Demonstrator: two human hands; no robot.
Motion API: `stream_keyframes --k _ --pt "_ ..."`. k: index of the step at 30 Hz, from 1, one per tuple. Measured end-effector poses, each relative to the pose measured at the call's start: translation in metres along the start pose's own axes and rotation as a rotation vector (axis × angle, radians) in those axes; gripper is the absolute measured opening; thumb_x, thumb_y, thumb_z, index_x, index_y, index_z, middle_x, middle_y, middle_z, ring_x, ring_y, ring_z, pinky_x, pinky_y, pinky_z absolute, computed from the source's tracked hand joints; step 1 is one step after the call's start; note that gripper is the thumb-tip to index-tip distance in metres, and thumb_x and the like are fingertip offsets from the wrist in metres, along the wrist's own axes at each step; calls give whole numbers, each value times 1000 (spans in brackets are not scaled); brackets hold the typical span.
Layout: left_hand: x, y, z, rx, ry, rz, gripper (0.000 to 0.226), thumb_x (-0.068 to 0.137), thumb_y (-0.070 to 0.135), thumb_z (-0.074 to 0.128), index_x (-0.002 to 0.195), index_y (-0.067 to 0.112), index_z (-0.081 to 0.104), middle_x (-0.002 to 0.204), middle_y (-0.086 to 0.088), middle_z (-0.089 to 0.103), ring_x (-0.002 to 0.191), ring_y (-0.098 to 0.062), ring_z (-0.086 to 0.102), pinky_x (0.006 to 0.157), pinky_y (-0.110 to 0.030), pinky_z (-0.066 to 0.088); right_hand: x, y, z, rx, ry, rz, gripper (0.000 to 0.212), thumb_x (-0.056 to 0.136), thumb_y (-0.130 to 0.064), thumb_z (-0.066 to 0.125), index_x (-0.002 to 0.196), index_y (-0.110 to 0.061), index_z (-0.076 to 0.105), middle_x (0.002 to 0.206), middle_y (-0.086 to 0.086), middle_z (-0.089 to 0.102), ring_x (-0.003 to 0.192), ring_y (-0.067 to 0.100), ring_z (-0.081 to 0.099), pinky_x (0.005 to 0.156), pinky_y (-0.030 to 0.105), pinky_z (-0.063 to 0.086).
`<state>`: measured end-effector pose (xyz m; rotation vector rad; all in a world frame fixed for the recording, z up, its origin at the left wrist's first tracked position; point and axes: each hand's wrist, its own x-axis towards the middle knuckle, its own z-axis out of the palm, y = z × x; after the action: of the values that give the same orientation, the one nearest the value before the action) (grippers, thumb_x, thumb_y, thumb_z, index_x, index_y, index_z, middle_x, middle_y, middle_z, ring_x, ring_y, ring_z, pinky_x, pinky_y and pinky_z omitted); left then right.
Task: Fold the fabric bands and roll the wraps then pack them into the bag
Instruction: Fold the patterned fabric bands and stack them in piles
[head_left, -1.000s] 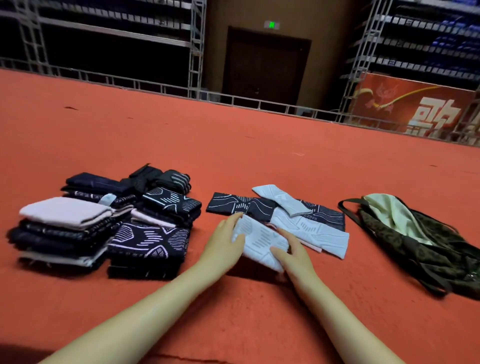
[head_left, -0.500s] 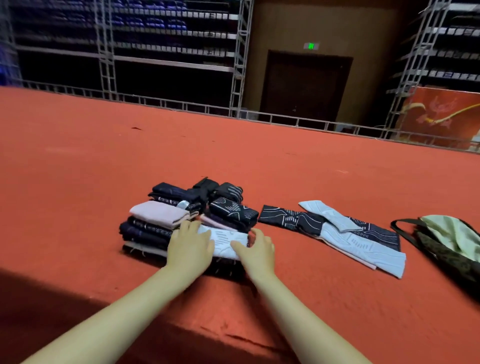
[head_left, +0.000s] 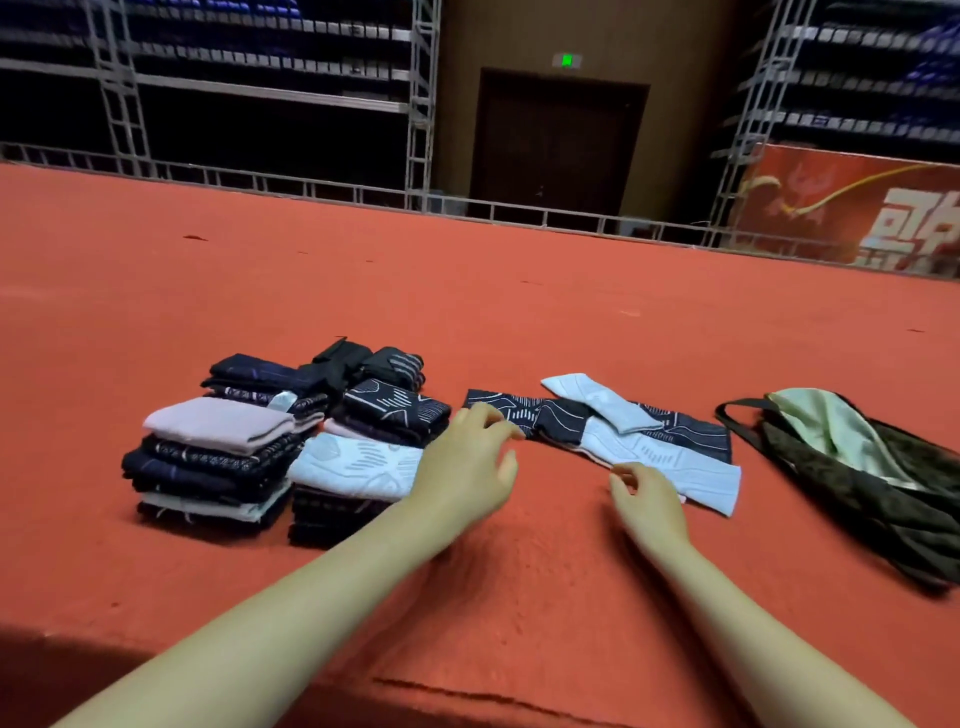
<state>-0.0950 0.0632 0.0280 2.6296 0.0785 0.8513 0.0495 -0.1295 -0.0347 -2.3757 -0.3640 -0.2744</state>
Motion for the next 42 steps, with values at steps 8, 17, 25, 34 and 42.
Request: stream_keyframes --k 8,17,25,34,42 --pt "35 37 121 -146 -242 -187 34 90 22 47 122 23 57 121 -3 49 117 -23 42 96 -32 40 39 77 -22 -380 -69 -123 37 96 -39 45 130 -29 55 132 -3 52 127 20 40 102 35 33" --pt "58 33 173 58 -200 -265 32 90 31 46 120 28 56 119 -1 49 114 -22 42 89 -33 38 64 79 -22 -186 -22 -90 25 86 -40 62 109 -35 69 112 -9 60 114 16 45 93 33 33" --pt "64 25 169 -158 -164 -249 40 91 27 49 131 27 48 122 -2 50 117 -21 45 92 -36 43 68 76 -16 -133 135 -178 21 89 -22 56 103 -22 71 109 -4 70 107 18 60 87 31 42" --pt "71 18 165 -306 20 -54 55 83 21 62 136 22 47 138 0 46 129 -19 38 108 -30 29 38 45 -49 114 259 -493 18 85 -17 55 93 -18 71 91 -6 69 90 12 62 80 26 45" --pt "70 25 141 -832 87 -47 26 82 4 55 100 15 69 100 7 70 96 -3 63 86 -17 45 34 42 -57 216 260 -474 17 86 -15 58 97 -19 70 96 -11 68 96 7 61 87 26 46"
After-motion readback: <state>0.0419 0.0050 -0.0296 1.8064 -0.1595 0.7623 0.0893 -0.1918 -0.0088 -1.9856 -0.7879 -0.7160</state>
